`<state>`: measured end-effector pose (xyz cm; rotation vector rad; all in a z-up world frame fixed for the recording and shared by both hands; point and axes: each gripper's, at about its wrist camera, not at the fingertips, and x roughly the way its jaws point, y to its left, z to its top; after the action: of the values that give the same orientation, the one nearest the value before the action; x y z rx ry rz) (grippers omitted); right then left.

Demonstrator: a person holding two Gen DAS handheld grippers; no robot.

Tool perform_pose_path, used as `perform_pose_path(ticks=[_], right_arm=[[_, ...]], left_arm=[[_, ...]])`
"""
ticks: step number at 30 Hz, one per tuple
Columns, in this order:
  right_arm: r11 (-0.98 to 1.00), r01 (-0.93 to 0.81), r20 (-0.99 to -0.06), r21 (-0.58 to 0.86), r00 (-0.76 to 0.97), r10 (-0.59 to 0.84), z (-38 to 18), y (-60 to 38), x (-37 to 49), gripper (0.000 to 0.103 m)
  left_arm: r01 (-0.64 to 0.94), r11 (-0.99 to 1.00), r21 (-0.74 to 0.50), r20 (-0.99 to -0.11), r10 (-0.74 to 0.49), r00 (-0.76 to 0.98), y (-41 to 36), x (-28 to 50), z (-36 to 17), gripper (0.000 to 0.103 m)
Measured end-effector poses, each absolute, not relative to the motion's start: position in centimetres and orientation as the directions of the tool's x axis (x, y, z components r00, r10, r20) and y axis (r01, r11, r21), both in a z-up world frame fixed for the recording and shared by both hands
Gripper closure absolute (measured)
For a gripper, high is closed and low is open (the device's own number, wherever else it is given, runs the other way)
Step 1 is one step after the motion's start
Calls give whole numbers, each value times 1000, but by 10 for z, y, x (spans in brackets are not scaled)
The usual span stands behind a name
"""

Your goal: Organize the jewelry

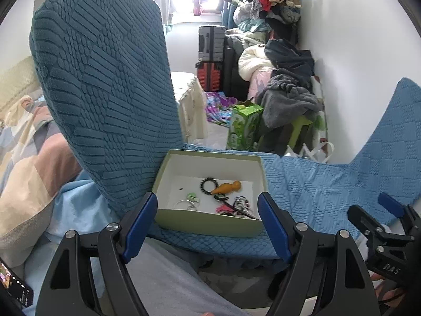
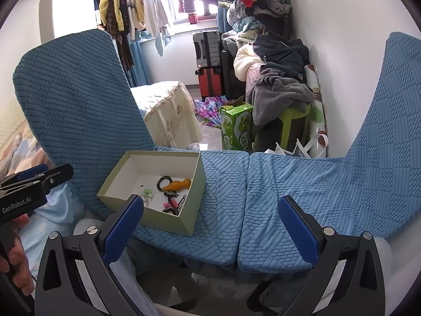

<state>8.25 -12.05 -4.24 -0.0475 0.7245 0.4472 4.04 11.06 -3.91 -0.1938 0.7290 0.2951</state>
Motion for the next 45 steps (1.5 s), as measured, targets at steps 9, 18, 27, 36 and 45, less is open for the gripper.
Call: perform_pose_path(ticks=[9, 18, 27, 36, 45], right_arm=[[907, -405, -651, 111, 660, 374, -43, -122, 85, 0], [904, -416, -637, 96, 672, 377, -41, -123, 80, 0], [904, -415, -643, 101, 667, 378, -43, -122, 80, 0], [909, -403, -651, 105, 663, 370, -48, -124, 79, 0], [910, -396, -653, 119, 660, 372, -52, -128, 81, 0]], left_arm=[[-320, 944, -83, -659, 189, 728, 108, 39, -33, 24], [-331, 939, -90, -672, 188, 716, 110, 38, -39, 24], [-326, 941, -88, -685, 180, 706, 109, 38, -45, 24], [-338, 937, -89, -694, 185, 695, 112, 36, -49, 24], [-346, 934, -86, -700, 191, 688, 116, 37, -52, 24]])
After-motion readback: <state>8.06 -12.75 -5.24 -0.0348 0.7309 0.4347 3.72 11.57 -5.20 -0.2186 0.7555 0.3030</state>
